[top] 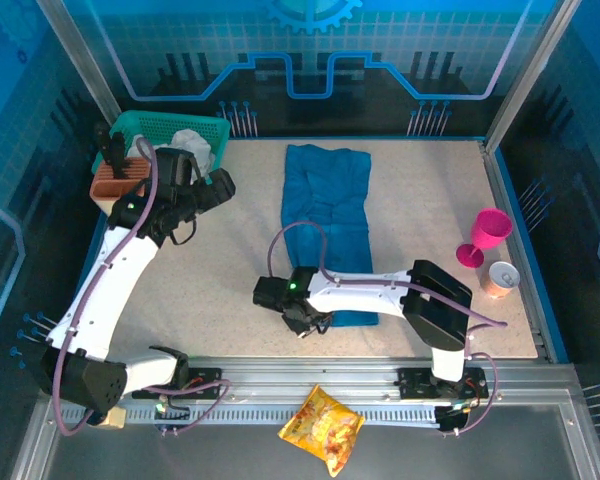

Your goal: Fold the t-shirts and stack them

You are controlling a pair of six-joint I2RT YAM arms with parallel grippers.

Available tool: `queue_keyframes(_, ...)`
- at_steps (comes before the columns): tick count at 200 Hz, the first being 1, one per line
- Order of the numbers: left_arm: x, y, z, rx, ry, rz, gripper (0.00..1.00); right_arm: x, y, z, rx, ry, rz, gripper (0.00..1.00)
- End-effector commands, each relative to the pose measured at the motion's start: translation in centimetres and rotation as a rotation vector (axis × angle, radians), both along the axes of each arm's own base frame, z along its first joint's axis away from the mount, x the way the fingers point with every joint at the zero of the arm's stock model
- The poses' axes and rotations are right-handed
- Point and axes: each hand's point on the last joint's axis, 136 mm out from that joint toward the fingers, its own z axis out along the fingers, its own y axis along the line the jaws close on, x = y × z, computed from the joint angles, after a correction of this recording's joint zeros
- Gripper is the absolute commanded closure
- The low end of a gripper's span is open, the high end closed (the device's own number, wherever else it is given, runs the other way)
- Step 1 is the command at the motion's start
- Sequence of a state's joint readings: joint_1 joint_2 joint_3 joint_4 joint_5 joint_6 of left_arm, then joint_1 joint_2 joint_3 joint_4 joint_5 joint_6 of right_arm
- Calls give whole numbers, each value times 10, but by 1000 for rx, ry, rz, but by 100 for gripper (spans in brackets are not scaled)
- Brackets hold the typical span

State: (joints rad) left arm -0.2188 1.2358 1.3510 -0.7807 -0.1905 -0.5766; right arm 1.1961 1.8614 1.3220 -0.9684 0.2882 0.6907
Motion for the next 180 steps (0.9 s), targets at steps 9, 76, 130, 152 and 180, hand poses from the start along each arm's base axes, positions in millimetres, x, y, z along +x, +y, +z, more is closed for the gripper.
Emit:
queue_keyframes(9,-1,0,-7,-9,14,-2,1,10,-8,1,-27,-21,-39,80)
queue_keyframes(76,-20,-9,-17,-52,64,-47,12,18,-15,27,183,-57,-163,100)
queue_keyframes(130,-77,-26,-80,-52,267,-109,21,16,-49,2,499,-15,-481,100)
queue_keyframes(152,-101,-33,-109,-60,343,-123,21,12,-61,-12,557,15,-582,100)
queue_keyframes(180,-120,-47,-128,-75,389,-155,20,10,-75,-18,567,-8,-660,100)
